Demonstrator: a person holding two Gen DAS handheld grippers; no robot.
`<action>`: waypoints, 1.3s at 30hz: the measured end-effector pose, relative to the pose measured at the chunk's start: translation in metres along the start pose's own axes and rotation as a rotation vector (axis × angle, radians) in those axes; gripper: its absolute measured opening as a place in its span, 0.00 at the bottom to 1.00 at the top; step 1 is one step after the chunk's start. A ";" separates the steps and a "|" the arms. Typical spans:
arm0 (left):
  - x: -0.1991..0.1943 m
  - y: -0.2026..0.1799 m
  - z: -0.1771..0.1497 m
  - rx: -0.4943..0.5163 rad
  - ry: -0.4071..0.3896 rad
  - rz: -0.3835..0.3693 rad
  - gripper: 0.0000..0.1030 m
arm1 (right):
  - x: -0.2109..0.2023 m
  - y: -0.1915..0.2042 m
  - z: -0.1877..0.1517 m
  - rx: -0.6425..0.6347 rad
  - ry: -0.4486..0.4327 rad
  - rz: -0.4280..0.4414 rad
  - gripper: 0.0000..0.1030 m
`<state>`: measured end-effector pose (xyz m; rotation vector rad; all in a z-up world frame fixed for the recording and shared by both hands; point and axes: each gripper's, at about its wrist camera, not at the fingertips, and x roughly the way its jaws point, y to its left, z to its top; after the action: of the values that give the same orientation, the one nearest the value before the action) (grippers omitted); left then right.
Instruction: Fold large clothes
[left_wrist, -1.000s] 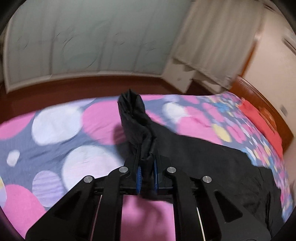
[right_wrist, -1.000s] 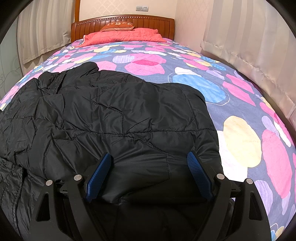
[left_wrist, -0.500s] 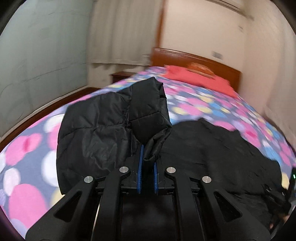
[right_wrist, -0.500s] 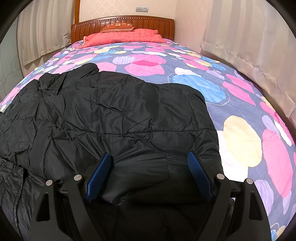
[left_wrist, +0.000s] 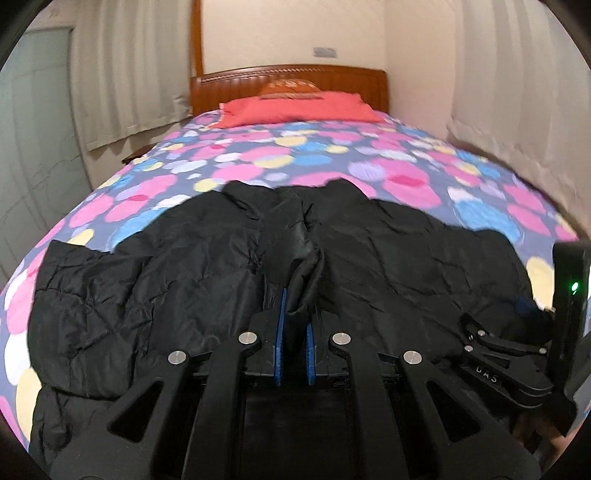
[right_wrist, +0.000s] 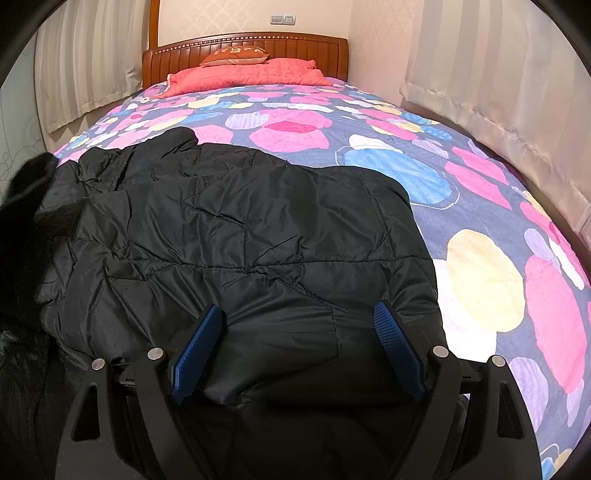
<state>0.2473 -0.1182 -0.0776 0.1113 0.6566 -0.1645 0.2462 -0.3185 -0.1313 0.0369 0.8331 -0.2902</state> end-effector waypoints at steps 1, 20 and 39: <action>0.004 -0.006 -0.001 0.030 0.009 0.005 0.09 | 0.000 0.000 0.000 0.000 0.000 0.000 0.81; -0.075 0.108 -0.019 -0.095 -0.020 0.081 0.71 | -0.031 0.025 0.016 0.010 -0.023 0.062 0.81; -0.068 0.234 -0.039 -0.275 0.028 0.271 0.72 | -0.037 0.151 0.055 -0.101 -0.006 0.371 0.17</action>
<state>0.2150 0.1255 -0.0544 -0.0629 0.6798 0.1892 0.3029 -0.1725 -0.0791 0.0945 0.8164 0.1009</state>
